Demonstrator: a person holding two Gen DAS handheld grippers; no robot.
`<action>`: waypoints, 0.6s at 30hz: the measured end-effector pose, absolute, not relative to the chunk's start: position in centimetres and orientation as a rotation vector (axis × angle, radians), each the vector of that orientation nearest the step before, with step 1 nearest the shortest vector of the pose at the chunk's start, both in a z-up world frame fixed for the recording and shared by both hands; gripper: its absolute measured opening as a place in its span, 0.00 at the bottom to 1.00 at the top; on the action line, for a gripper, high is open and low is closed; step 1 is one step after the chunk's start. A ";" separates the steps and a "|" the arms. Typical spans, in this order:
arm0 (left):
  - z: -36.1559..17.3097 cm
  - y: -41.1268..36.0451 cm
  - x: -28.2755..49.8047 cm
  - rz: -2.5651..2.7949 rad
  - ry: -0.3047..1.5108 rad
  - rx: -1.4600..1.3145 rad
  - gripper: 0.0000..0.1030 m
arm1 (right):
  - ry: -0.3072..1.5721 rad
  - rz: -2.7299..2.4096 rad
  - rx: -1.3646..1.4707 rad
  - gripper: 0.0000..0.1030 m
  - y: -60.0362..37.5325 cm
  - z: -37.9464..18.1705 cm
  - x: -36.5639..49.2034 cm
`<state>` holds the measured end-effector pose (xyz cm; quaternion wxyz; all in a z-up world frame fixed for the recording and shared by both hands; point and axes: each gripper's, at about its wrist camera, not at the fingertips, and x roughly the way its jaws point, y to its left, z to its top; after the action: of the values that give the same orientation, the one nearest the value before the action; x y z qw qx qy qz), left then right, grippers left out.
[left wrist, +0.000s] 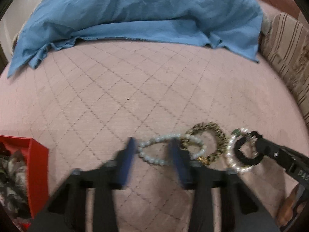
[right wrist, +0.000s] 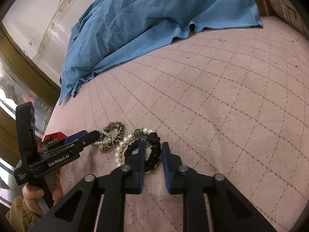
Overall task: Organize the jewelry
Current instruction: 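Grasp the pale grey bead bracelet with left tool while right grasps black bead bracelet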
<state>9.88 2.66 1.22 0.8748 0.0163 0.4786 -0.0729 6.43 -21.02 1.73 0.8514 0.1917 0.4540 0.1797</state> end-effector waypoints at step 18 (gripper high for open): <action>7.1 3.5 5.2 -0.165 0.947 -0.048 0.05 | 0.856 0.403 0.378 0.10 -20.9 5.1 4.4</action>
<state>5.15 3.47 7.14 0.8864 -0.0230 0.4554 -0.0795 4.37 -20.92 5.11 0.8730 0.1807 0.4099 0.1929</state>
